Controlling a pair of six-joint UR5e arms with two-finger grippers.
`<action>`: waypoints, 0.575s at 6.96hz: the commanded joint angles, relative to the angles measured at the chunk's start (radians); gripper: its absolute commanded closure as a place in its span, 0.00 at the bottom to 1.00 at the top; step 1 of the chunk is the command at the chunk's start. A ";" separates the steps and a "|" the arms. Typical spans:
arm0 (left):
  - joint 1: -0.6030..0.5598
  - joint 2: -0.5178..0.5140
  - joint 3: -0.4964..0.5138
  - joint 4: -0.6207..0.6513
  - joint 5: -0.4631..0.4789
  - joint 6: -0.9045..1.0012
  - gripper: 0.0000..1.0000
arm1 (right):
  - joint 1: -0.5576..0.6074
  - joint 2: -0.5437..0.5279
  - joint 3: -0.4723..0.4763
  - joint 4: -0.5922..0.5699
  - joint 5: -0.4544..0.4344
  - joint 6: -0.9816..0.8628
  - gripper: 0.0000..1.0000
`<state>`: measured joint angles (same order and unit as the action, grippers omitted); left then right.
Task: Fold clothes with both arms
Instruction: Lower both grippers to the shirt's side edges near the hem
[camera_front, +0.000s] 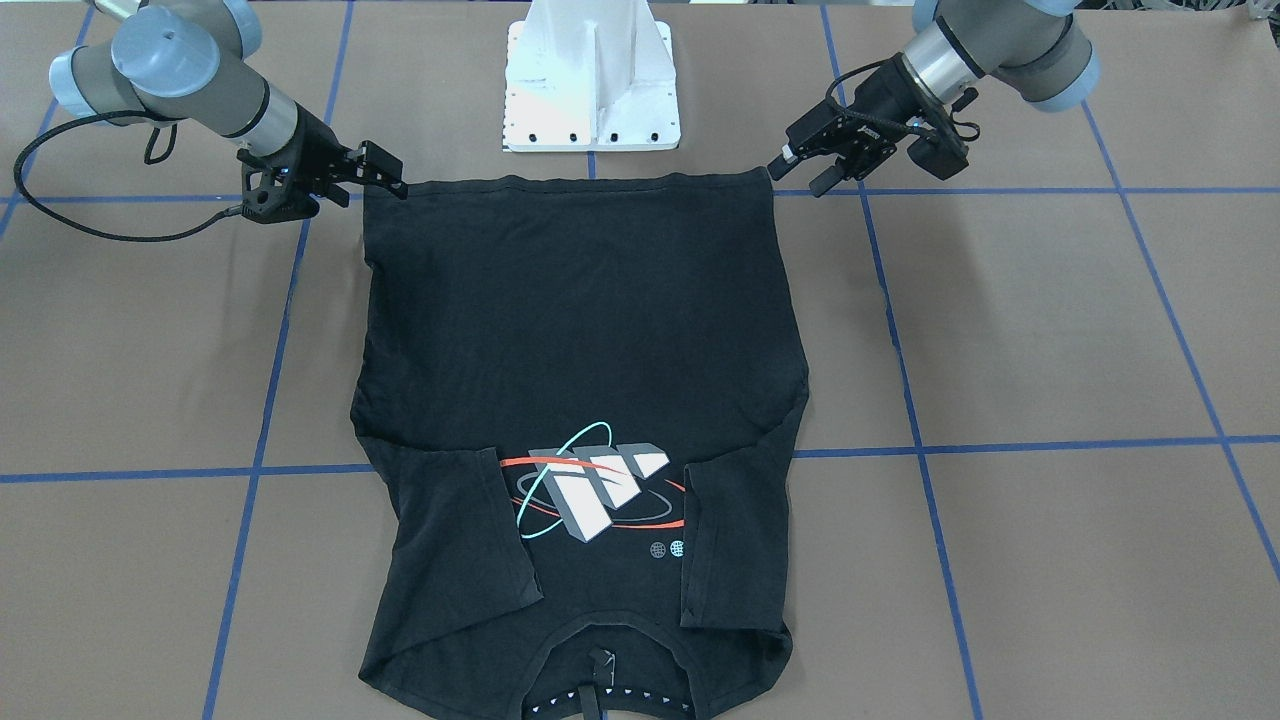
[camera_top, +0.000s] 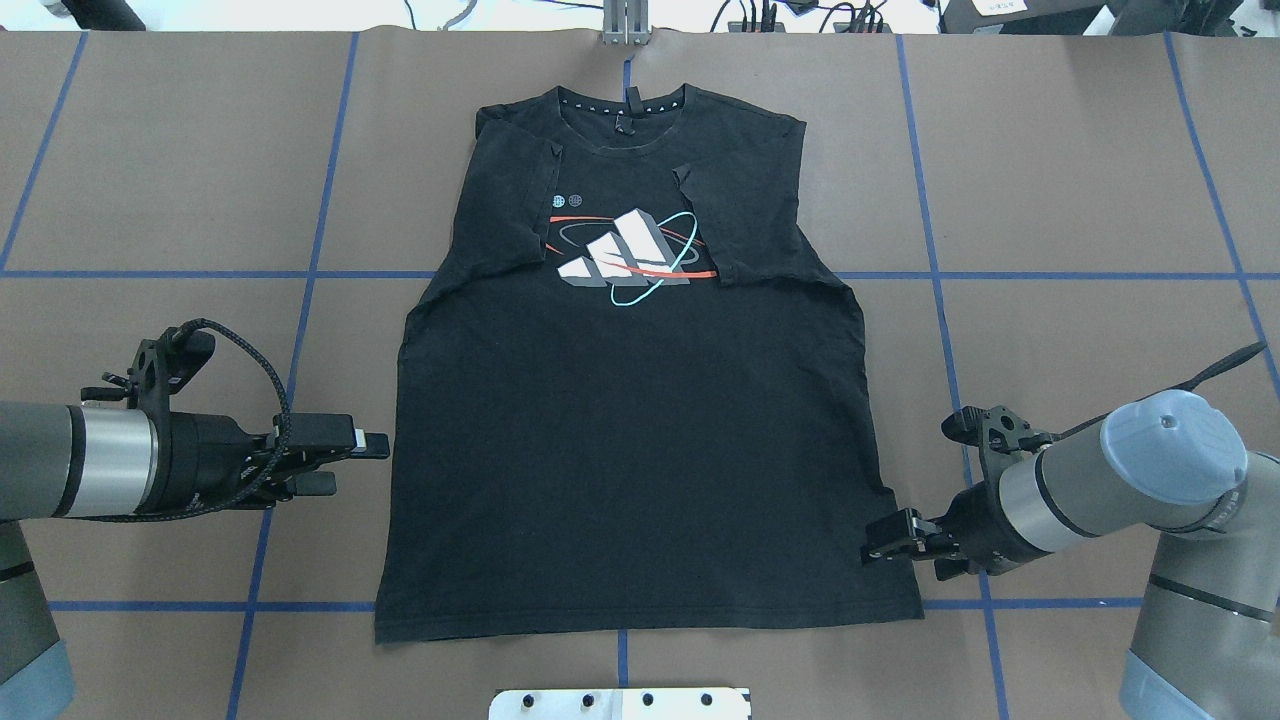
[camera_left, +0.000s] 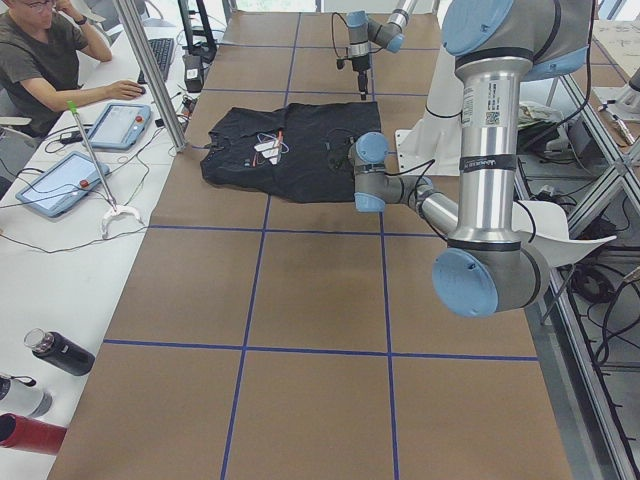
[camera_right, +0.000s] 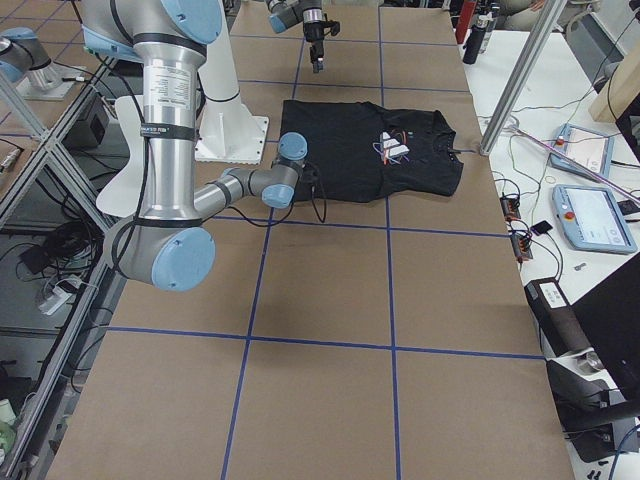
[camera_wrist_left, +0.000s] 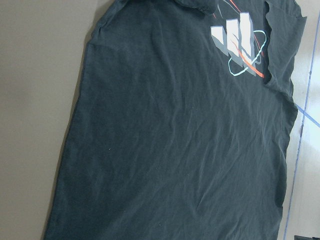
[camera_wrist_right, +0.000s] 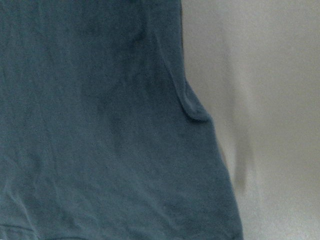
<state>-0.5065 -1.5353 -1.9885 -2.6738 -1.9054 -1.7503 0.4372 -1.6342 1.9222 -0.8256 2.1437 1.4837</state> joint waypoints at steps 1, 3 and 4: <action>0.000 0.000 -0.001 0.000 0.000 0.002 0.01 | -0.024 -0.012 -0.006 -0.001 0.002 0.001 0.00; 0.000 0.000 -0.003 0.000 0.000 0.005 0.01 | -0.037 0.002 -0.032 -0.001 -0.002 0.001 0.03; 0.000 0.000 -0.003 0.000 0.000 0.008 0.01 | -0.044 0.005 -0.035 -0.001 -0.004 0.003 0.06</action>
<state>-0.5062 -1.5356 -1.9906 -2.6737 -1.9052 -1.7459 0.4007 -1.6343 1.8944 -0.8268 2.1412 1.4856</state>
